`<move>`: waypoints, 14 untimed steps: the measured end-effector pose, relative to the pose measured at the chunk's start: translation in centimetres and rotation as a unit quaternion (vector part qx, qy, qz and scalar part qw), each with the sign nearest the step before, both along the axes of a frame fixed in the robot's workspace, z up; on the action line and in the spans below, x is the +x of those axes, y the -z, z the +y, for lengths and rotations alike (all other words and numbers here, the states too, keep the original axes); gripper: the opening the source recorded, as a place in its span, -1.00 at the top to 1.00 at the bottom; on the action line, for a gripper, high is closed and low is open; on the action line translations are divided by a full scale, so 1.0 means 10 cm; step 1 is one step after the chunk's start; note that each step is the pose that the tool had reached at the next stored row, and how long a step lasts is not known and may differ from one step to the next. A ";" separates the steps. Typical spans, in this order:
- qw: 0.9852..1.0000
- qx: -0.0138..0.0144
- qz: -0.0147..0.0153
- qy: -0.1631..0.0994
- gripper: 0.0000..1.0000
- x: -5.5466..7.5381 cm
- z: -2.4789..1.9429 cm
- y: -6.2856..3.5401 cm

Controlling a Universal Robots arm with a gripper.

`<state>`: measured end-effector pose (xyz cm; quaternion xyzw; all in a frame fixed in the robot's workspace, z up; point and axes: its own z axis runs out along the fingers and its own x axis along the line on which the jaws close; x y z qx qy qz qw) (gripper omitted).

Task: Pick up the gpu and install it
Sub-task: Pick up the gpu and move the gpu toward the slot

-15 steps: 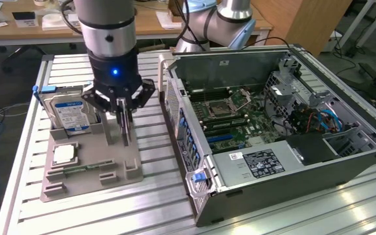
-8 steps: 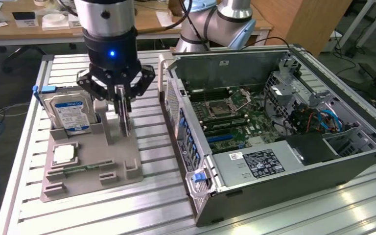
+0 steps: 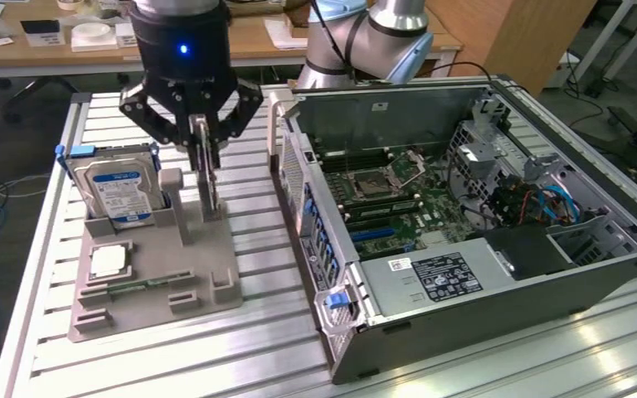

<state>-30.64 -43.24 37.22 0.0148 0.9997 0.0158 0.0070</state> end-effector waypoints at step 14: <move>1.000 0.001 0.000 0.000 0.44 0.00 0.000 -0.554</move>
